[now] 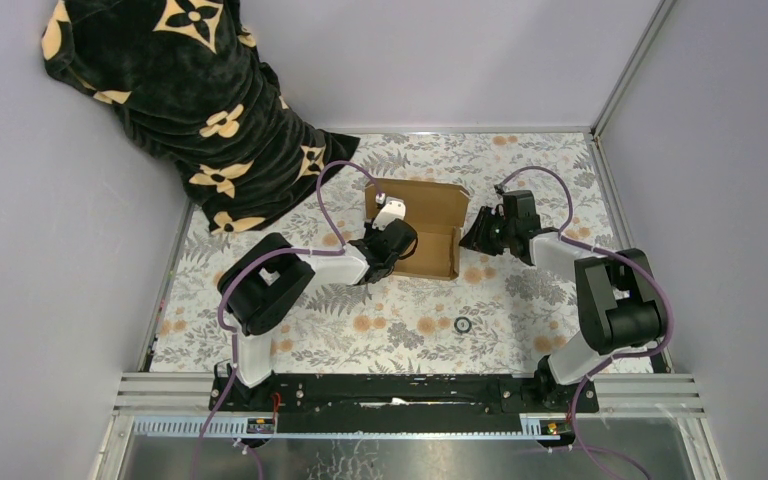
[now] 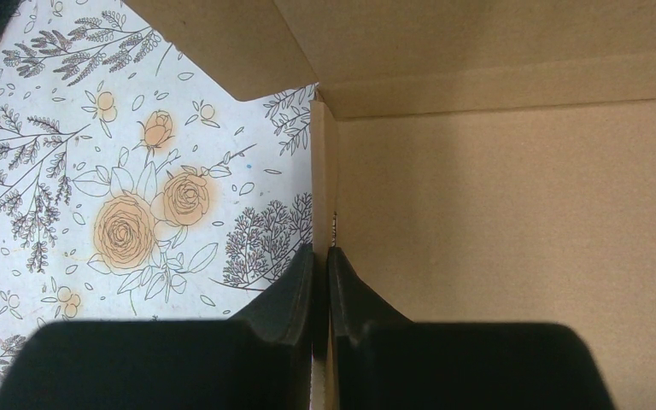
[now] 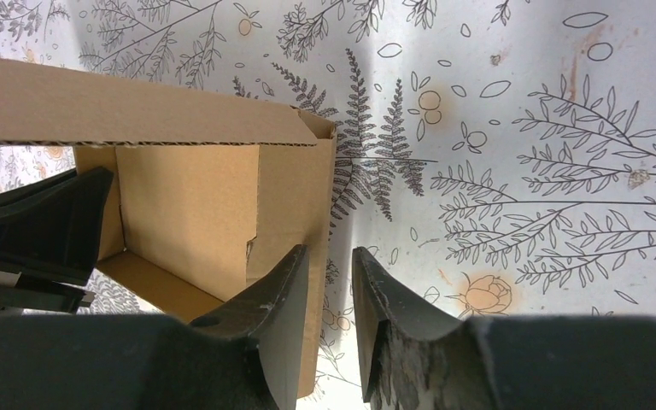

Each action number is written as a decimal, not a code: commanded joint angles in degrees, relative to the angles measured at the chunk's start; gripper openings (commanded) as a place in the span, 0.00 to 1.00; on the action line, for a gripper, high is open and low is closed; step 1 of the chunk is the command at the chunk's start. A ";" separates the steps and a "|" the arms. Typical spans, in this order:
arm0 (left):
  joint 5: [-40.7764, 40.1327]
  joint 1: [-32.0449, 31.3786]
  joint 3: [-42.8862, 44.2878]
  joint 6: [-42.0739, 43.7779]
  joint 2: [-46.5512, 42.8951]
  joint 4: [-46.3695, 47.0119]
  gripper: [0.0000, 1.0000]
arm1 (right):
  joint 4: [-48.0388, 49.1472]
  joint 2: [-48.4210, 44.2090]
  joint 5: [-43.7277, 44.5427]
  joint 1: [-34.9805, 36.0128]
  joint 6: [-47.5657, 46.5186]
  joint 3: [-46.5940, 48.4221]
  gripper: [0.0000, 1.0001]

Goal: Fold the paper box

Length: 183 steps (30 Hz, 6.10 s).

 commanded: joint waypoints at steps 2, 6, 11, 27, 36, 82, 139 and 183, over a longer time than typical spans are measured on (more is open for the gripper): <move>2.87 -0.90 -0.46 -0.89 3.13 -2.91 0.13 | 2.30 0.84 -2.07 0.60 0.71 1.05 0.34; 2.79 -0.91 -0.26 -0.80 3.20 -2.93 0.13 | 1.78 1.62 -1.64 1.83 0.44 2.17 0.34; 2.69 -0.87 -0.29 -0.63 3.31 -2.97 0.13 | 0.25 2.59 -0.39 3.47 -0.60 3.51 0.35; 2.55 -0.90 0.27 -0.01 3.55 -2.89 0.13 | -5.36 3.77 8.36 9.35 -3.82 6.53 0.37; 2.60 -0.87 0.24 -0.05 3.64 -2.67 0.13 | -9.41 4.21 14.16 12.23 -5.43 7.46 0.39; 2.41 -0.74 -2.08 -0.10 2.18 -1.24 0.13 | -25.30 17.52 51.56 25.61 -11.98 19.25 0.19; 5.02 -0.08 -2.62 1.93 -1.02 -0.65 0.36 | -30.13 16.45 32.84 26.17 -10.72 17.54 0.35; 13.84 0.16 -5.34 8.63 -1.76 3.88 0.35 | 1.92 4.59 26.10 22.21 -10.42 7.92 0.58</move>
